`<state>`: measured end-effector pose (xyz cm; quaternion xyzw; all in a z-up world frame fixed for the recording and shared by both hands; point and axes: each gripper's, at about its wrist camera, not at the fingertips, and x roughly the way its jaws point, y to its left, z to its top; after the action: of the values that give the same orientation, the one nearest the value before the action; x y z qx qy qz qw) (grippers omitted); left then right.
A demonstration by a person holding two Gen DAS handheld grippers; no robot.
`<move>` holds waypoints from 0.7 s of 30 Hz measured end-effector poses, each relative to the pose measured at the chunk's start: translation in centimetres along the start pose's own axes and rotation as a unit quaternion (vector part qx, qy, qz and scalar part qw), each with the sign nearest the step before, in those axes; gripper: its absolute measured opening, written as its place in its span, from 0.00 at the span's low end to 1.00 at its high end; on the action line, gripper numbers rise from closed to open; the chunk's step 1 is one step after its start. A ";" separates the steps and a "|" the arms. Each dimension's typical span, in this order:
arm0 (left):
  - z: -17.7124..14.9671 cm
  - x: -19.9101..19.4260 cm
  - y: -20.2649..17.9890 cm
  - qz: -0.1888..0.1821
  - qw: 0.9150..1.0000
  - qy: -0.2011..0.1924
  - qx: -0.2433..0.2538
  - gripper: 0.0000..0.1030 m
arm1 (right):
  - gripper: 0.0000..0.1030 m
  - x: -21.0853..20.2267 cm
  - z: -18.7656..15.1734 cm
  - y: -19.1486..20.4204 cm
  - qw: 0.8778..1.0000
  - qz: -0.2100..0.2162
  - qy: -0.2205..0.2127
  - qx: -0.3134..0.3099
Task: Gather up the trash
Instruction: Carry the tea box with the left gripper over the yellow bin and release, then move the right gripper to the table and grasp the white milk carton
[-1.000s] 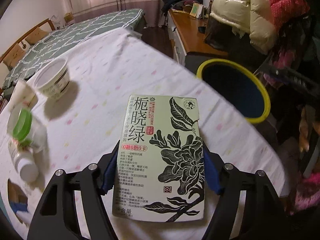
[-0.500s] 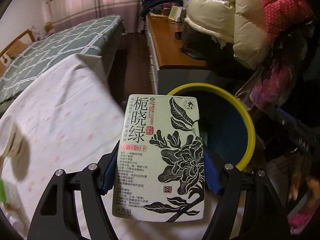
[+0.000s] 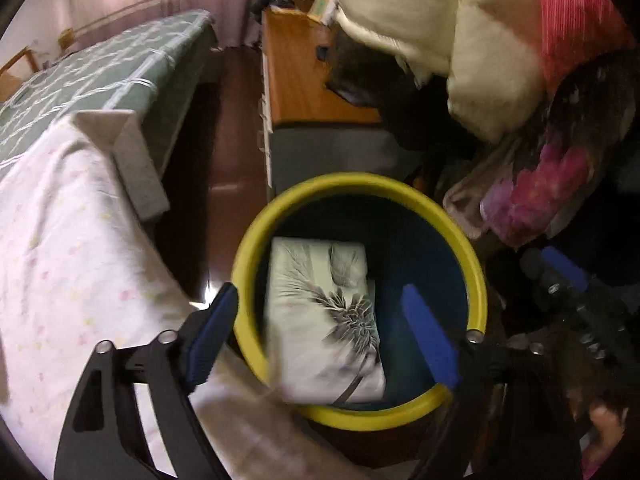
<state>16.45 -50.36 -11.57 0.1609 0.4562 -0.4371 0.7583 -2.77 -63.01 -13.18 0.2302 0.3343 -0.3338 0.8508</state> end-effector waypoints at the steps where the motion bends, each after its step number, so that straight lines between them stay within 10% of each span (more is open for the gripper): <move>1: 0.0 -0.9 0.2 0.003 1.000 -0.009 -0.005 0.84 | 0.46 0.2 0.2 0.3 1.000 0.001 0.005 -0.003; 8: -3.3 -12.6 6.0 0.069 0.988 -0.113 -0.083 0.91 | 0.46 0.1 1.3 6.8 0.996 0.050 0.014 -0.075; 21: -22.1 -30.9 20.1 0.272 0.907 -0.197 -0.254 0.91 | 0.46 -4.9 -4.6 26.0 0.944 0.256 0.041 -0.206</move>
<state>14.31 -8.81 -0.72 -0.0086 0.3311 -0.1062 0.9376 11.42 -40.71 -8.36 0.1410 0.3600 -0.0195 0.9220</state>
